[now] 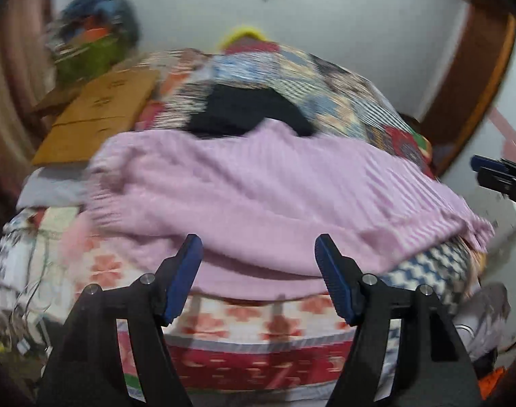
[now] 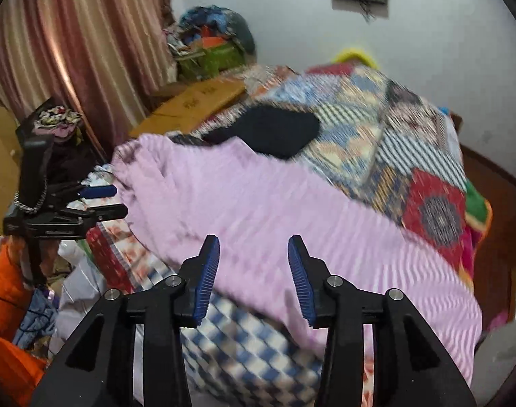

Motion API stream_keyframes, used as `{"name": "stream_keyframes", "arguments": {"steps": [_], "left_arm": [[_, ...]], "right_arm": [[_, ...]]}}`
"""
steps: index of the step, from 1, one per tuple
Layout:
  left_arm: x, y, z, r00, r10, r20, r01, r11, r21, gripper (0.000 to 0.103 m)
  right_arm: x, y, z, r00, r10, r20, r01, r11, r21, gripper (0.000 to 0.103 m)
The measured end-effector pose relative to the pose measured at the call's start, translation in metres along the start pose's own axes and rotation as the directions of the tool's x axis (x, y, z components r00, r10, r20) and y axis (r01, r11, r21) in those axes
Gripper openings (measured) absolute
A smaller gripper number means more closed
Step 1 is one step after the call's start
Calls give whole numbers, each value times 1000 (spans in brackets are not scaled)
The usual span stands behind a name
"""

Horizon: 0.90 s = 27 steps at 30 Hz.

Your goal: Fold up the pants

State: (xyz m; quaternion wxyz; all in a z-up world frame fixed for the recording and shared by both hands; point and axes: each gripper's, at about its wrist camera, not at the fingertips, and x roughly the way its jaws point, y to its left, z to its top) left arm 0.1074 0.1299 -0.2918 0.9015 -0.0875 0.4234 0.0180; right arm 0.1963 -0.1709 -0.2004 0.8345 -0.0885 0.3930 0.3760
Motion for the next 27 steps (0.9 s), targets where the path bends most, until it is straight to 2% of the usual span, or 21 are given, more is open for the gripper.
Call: {"name": "stream_keyframes", "arguments": {"steps": [5, 11, 12, 13, 15, 18, 20, 25, 27], "left_arm": [[-4, 71, -7, 992, 122, 16, -119, 986, -119, 69], [2, 136, -14, 979, 202, 4, -196, 953, -231, 69], [3, 147, -16, 978, 211, 0, -204, 947, -249, 69], [4, 155, -18, 976, 216, -3, -210, 942, -261, 69], [8, 171, -22, 975, 223, -13, -217, 933, -287, 69], [15, 188, -26, 971, 238, -27, -236, 926, -296, 69], [21, 196, -26, 971, 237, -35, -236, 923, -303, 69], [40, 215, -17, 982, 187, -39, -189, 924, -333, 69], [46, 218, -11, 987, 156, -34, -158, 928, -338, 69]], "right_arm": [[44, 36, 37, 998, 69, -14, -70, 995, -67, 44], [107, 91, 66, 982, 165, -95, -179, 971, -156, 45], [122, 106, 72, 976, 187, -115, -206, 962, -181, 48], [130, 114, 75, 971, 201, -129, -224, 955, -197, 56], [154, 140, 83, 961, 231, -154, -263, 935, -238, 61], [181, 166, 93, 948, 257, -188, -304, 907, -292, 61], [199, 181, 101, 948, 252, -196, -306, 894, -327, 61], [239, 207, 111, 949, 241, -202, -305, 865, -400, 61], [249, 215, 111, 949, 239, -206, -308, 840, -446, 60]]}}
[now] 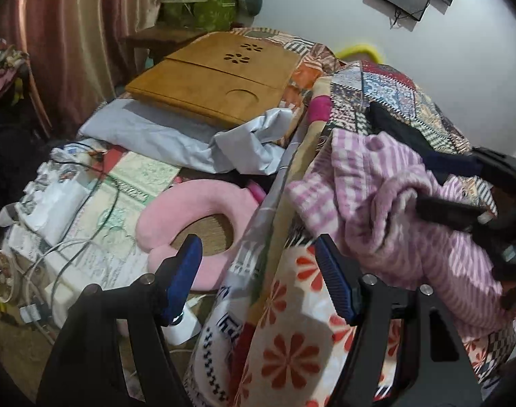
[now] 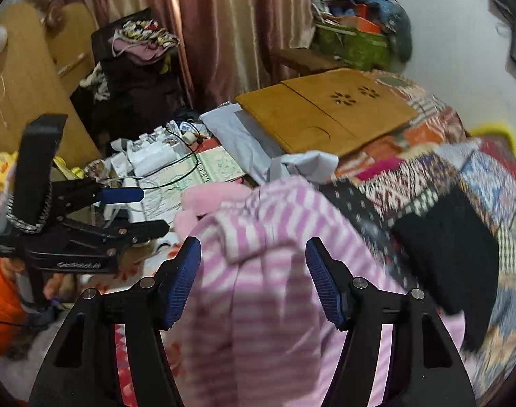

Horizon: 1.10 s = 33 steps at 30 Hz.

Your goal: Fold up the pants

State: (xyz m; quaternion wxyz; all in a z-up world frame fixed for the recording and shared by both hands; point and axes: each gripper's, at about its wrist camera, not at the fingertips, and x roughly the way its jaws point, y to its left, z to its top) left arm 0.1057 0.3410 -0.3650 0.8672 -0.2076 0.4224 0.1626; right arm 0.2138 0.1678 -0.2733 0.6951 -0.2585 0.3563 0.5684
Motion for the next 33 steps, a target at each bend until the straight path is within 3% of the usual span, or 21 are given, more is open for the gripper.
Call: {"name": "stream_keyframes", "arguments": {"steps": [2, 3, 4, 9, 18, 20, 21, 26, 33], "left_arm": [[7, 1, 7, 1000, -24, -7, 24, 1000, 0, 69], [10, 1, 10, 999, -31, -12, 31, 1000, 0, 69], [14, 0, 12, 999, -36, -17, 36, 999, 1, 69], [36, -7, 22, 996, -70, -60, 70, 997, 11, 69], [62, -23, 37, 980, -163, -113, 163, 987, -5, 68], [70, -29, 37, 975, -172, -141, 173, 985, -6, 54], [74, -32, 38, 971, -183, -152, 184, 983, -5, 51], [59, -41, 36, 982, -155, -104, 157, 988, 9, 23], [-2, -34, 15, 997, -83, 0, 83, 996, 8, 20]], "right_arm": [[9, 0, 3, 1000, -7, -19, 6, 999, -40, 53], [14, -1, 4, 999, 6, -36, -8, 999, -47, 41], [21, -2, 6, 998, 34, -61, -36, 999, -39, 35], [9, -19, -3, 996, 90, -13, -89, 994, 65, 27], [-37, -49, 3, 992, -30, 122, 9, 986, 164, 18], [-47, -60, 4, 987, -44, 153, 12, 979, 203, 17], [-52, -65, 4, 984, -57, 169, 18, 974, 224, 17], [-70, -81, 3, 974, -100, 203, 38, 957, 286, 17], [-102, -83, 1, 959, -151, 238, 71, 947, 313, 17]]}}
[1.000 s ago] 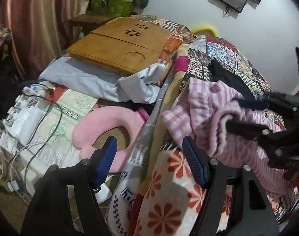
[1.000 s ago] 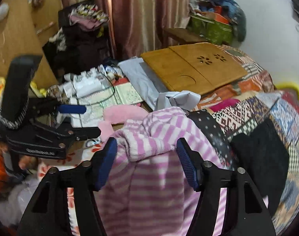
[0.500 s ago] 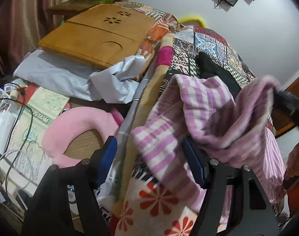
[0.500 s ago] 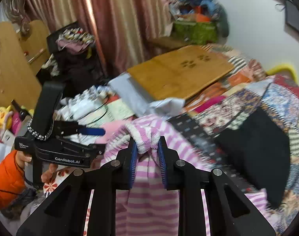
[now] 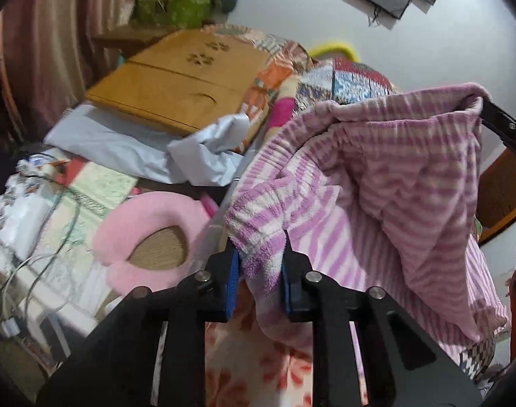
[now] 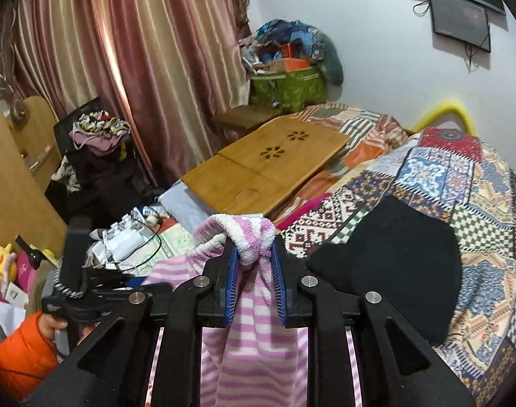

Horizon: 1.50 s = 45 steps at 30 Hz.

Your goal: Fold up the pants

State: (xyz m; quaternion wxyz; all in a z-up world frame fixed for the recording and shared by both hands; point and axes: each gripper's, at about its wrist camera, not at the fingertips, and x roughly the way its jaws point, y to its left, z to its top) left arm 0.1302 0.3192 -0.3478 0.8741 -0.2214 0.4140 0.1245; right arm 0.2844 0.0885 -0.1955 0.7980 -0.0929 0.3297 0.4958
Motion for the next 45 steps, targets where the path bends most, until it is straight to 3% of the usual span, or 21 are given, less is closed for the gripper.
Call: {"name": "stream_keyframes", "arguments": {"steps": [4, 7, 14, 17, 21, 25, 28, 34, 38, 45], "left_arm": [[-36, 9, -22, 999, 33, 26, -33, 999, -23, 20], [-42, 8, -36, 999, 45, 9, -44, 999, -31, 20], [-37, -3, -68, 998, 25, -51, -27, 999, -33, 23], [-41, -2, -75, 998, 43, -52, -45, 998, -40, 34], [-57, 7, -75, 998, 61, -25, -63, 996, -66, 35], [-73, 1, -67, 997, 74, 17, -73, 997, -32, 35], [-75, -7, -56, 999, 23, 25, -23, 1000, -18, 35], [-36, -38, -30, 998, -38, -57, 42, 996, 80, 34], [-15, -54, -6, 995, -71, -69, 78, 991, 108, 33], [-2, -44, 45, 1000, -14, 0, 13, 993, 119, 29]], "right_arm": [[-11, 9, 1, 1000, 2, 16, -2, 1000, -10, 17], [-9, 24, -4, 999, 41, -4, -41, 998, -42, 17], [26, 93, -38, 982, 130, -138, -151, 976, -155, 17], [38, 106, -52, 970, 158, -187, -189, 968, -166, 17], [45, 107, -63, 960, 178, -216, -212, 966, -146, 17], [41, 97, -59, 965, 178, -192, -200, 975, -101, 17], [32, 89, -52, 973, 173, -153, -184, 981, -63, 17], [15, 75, -41, 983, 164, -84, -166, 986, -18, 17], [8, 69, -40, 983, 171, -65, -171, 985, 1, 17], [2, 65, -44, 981, 187, -53, -186, 982, 12, 17]]}}
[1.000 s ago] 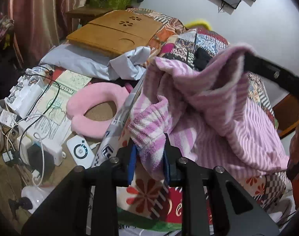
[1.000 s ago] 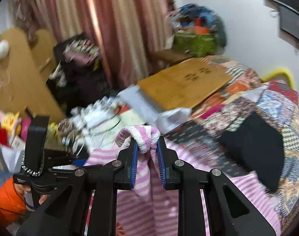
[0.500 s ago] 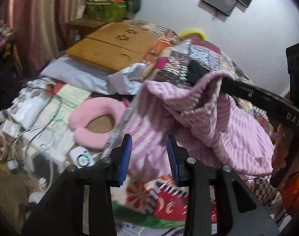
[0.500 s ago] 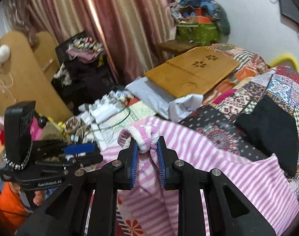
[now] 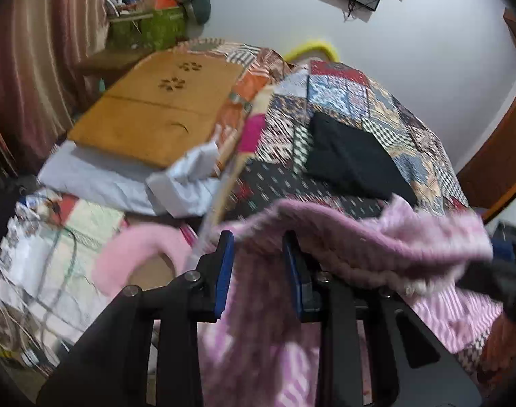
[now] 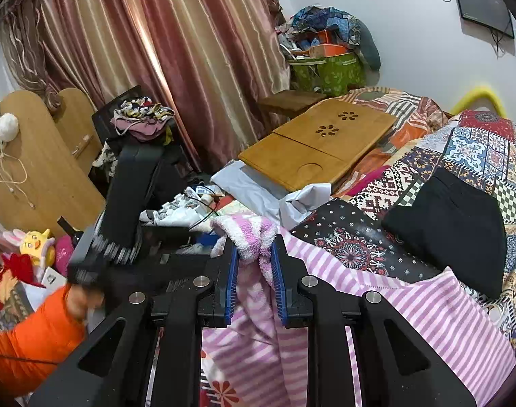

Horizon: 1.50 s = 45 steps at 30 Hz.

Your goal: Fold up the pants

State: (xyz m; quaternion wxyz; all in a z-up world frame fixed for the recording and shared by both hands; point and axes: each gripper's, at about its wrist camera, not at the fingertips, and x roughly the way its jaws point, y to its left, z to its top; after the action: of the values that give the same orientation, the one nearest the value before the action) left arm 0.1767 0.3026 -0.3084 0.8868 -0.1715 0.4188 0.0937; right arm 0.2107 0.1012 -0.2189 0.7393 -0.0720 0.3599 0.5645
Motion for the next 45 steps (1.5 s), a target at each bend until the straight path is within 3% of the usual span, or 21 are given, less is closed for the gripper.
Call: {"name": "stream_keyframes", "arguments": {"steps": [5, 13, 21, 25, 30, 37, 42, 45], "left_arm": [[2, 29, 10, 1000, 15, -3, -15, 999, -32, 29], [-21, 73, -17, 997, 80, -6, -80, 994, -74, 29], [-44, 61, -42, 997, 79, 7, -79, 996, -39, 29], [-50, 45, -48, 997, 71, 12, -71, 997, -15, 29], [-64, 24, -49, 998, 50, 40, -50, 999, -1, 29], [-89, -5, -55, 996, 0, 84, -1, 1000, 21, 29], [-75, -30, -69, 998, -44, 36, 42, 998, 41, 29], [-59, -41, -76, 998, -58, -2, 58, 997, 42, 29]], "right_arm": [[20, 5, -4, 999, 37, -38, -36, 999, 17, 17], [64, 42, -29, 984, 69, -162, -80, 995, -60, 17], [87, 55, -53, 965, 73, -253, -93, 994, -65, 18], [93, 58, -63, 952, 58, -302, -83, 994, -72, 26], [67, 55, -53, 962, 29, -272, -52, 995, -80, 31], [0, 12, -47, 978, -64, -197, 54, 997, -53, 33], [-32, -35, -65, 961, -168, -219, 172, 985, -1, 39], [-30, -48, -83, 946, -156, -284, 172, 984, 33, 39]]}}
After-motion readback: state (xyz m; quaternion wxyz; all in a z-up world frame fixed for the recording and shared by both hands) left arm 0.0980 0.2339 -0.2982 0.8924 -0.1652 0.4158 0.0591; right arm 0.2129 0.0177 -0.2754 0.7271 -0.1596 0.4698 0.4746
